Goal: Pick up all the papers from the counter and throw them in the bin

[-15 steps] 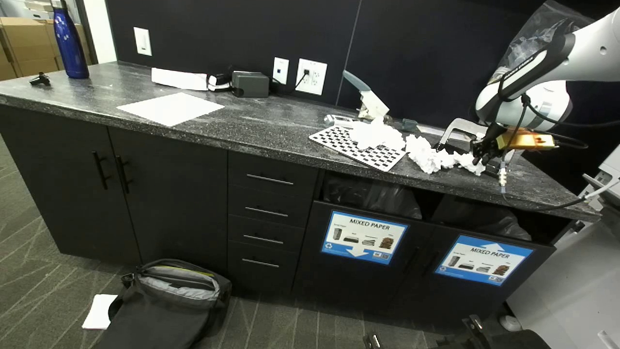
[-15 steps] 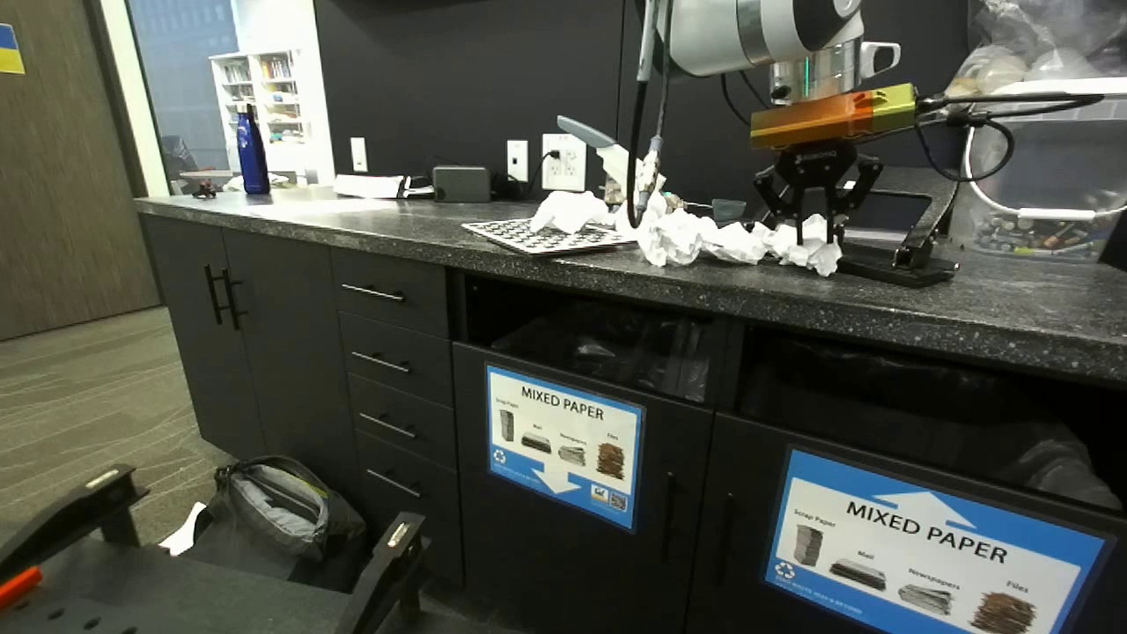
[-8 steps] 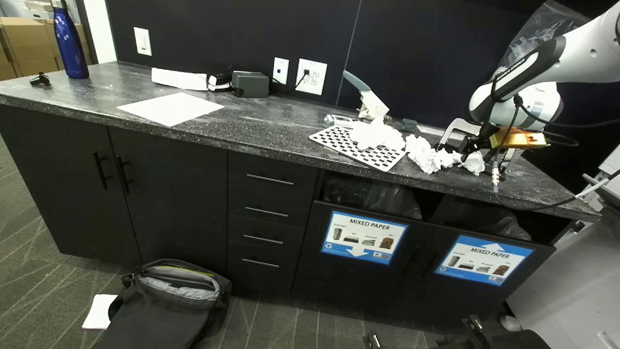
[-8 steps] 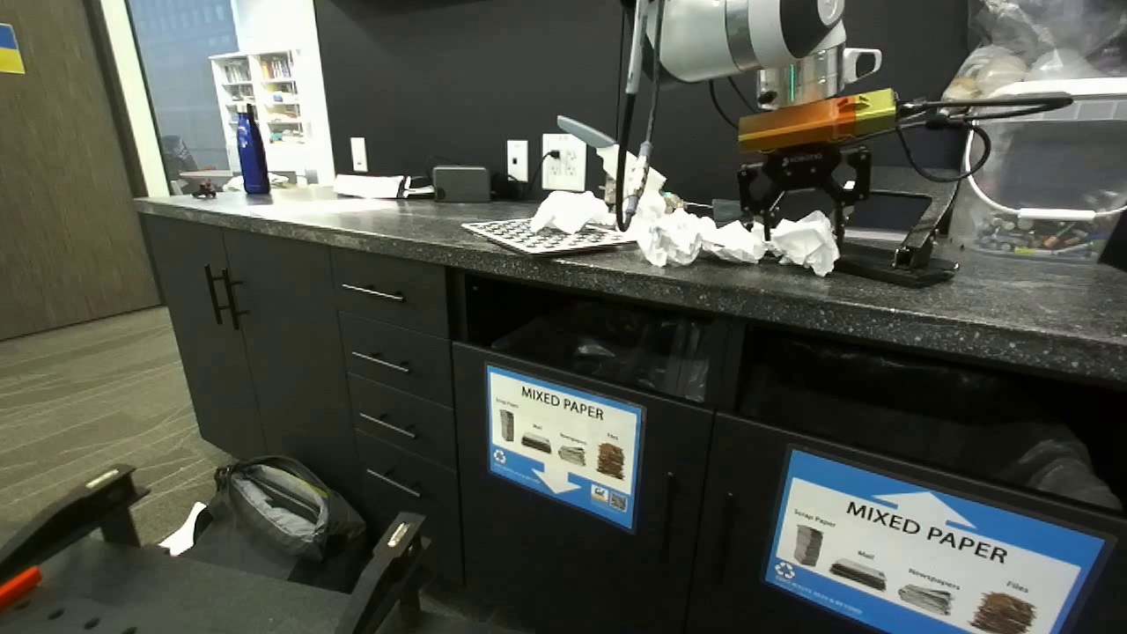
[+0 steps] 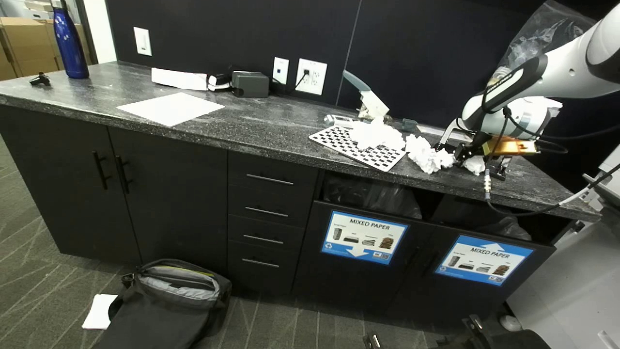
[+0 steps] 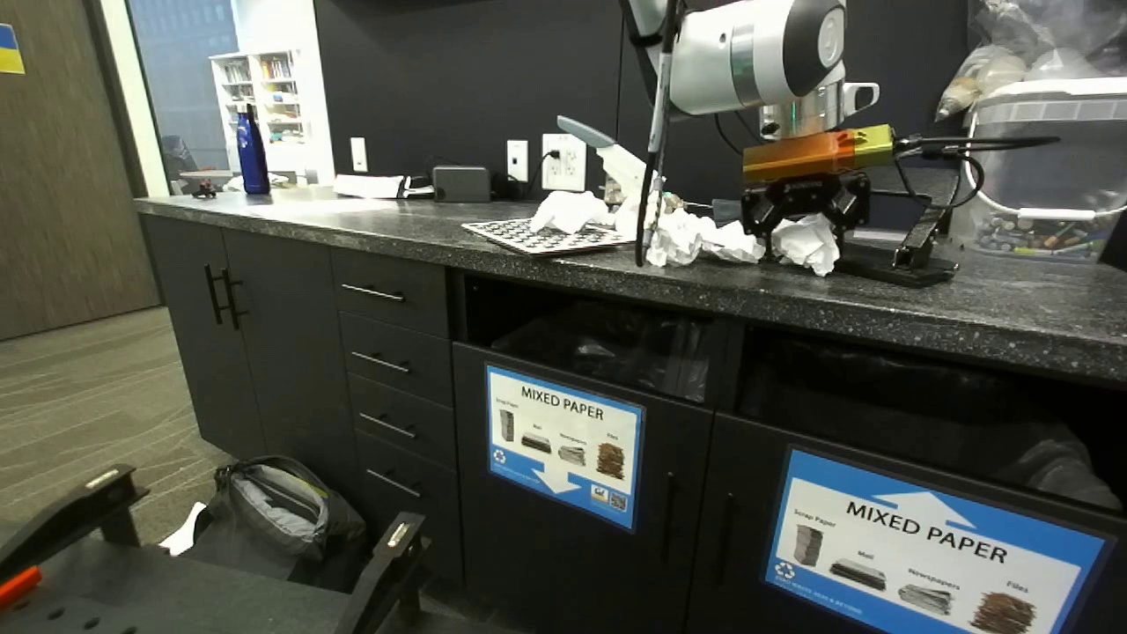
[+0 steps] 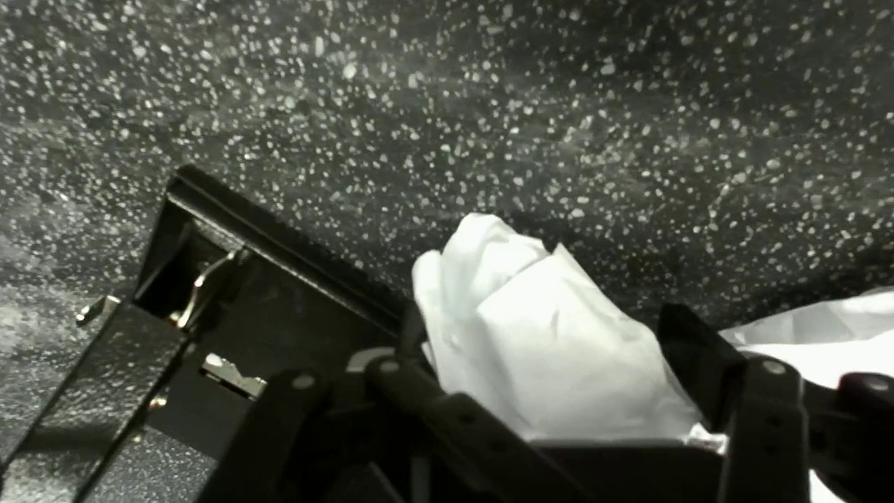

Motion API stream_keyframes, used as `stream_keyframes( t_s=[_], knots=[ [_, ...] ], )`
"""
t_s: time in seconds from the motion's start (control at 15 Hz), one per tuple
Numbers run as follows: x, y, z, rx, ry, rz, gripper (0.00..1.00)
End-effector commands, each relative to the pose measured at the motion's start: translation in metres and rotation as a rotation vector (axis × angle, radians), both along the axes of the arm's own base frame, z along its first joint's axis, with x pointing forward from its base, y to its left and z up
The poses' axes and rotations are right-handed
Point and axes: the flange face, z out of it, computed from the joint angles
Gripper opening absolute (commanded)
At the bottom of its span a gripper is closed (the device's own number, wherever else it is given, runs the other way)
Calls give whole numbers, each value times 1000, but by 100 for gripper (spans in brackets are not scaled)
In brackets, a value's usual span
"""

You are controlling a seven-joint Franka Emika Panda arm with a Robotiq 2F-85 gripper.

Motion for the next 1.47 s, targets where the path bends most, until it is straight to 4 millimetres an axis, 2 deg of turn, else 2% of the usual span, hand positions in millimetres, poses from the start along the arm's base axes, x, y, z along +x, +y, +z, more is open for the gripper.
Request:
stream_keyframes(
  t_s=[0.0,0.27,0.4,0.53,0.67,0.8,0.93,1.2,1.4],
  knots=[
    [10,-8,6,6,-7,-21,54],
    [5,-8,15,14,18,-90,23],
    [-3,-6,18,27,62,-134,10],
    [-17,1,22,61,148,-161,2],
    [-32,12,27,79,237,-182,5],
    [-47,29,30,105,313,-179,1],
    [-65,54,26,145,391,-157,3],
    [-117,122,0,303,582,-70,3],
    [-143,166,-32,354,592,-93,3]
  ],
)
